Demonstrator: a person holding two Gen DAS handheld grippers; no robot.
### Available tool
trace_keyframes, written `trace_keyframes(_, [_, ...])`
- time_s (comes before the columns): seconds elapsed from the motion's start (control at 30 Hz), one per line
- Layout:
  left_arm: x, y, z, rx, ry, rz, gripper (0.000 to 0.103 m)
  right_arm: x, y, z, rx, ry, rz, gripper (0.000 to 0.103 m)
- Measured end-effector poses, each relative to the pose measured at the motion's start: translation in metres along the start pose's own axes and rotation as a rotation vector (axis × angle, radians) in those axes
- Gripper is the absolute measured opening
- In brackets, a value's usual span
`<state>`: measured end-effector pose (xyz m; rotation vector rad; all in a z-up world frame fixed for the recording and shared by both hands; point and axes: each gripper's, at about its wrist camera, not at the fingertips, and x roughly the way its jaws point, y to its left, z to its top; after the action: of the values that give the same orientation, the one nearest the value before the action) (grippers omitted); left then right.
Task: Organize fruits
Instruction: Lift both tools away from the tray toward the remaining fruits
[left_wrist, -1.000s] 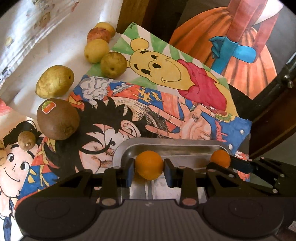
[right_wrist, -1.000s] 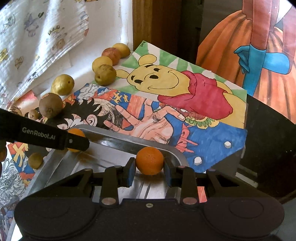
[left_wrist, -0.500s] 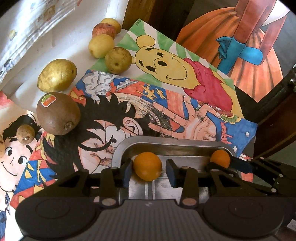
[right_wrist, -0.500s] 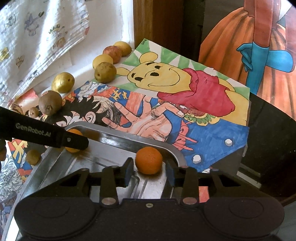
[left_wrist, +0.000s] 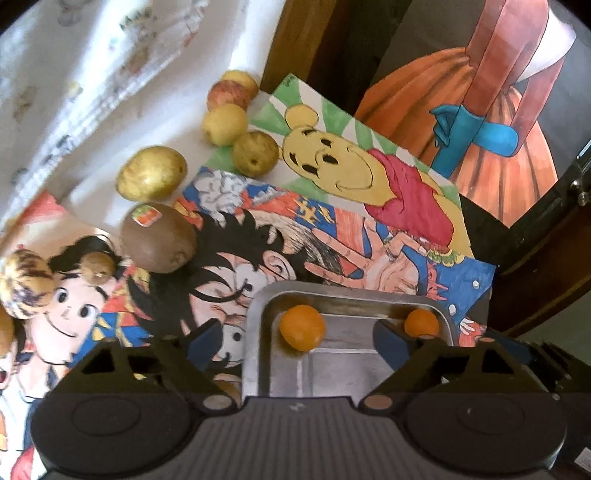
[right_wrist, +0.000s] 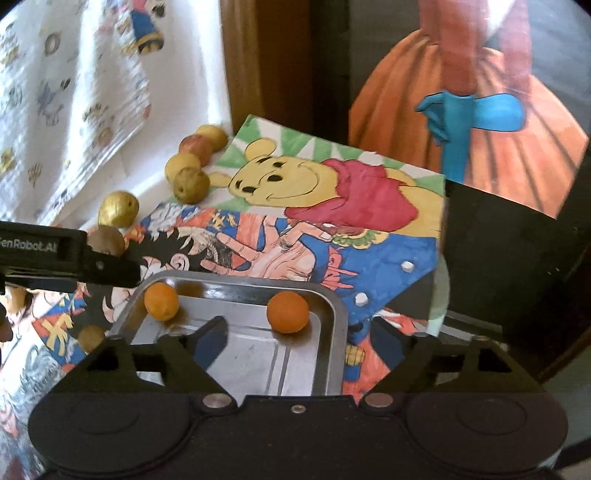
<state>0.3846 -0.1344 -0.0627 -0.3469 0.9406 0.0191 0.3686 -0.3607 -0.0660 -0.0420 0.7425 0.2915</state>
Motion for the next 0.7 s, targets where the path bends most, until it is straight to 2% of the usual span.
trace_keyframes(0.03, [-0.005,0.002,-0.001,-0.001,-0.013,0.008,0.100,-0.006,0.002,-0.002,0.020,-0.012,-0.010,0.100])
trace_keyframes(0.07, [-0.009,0.005,-0.002,-0.003,-0.032,0.015,0.102,-0.012,0.004,-0.004,0.037,-0.024,-0.018,0.102])
trace_keyframes(0.37, [-0.042,0.037,-0.028,0.012,-0.127,0.015,0.102,-0.066,0.046,-0.032,0.093,-0.074,-0.125,0.102])
trace_keyframes(0.7, [-0.103,0.083,-0.082,0.110,-0.195,-0.012,0.102,-0.115,0.104,-0.079,0.141,-0.080,-0.157,0.102])
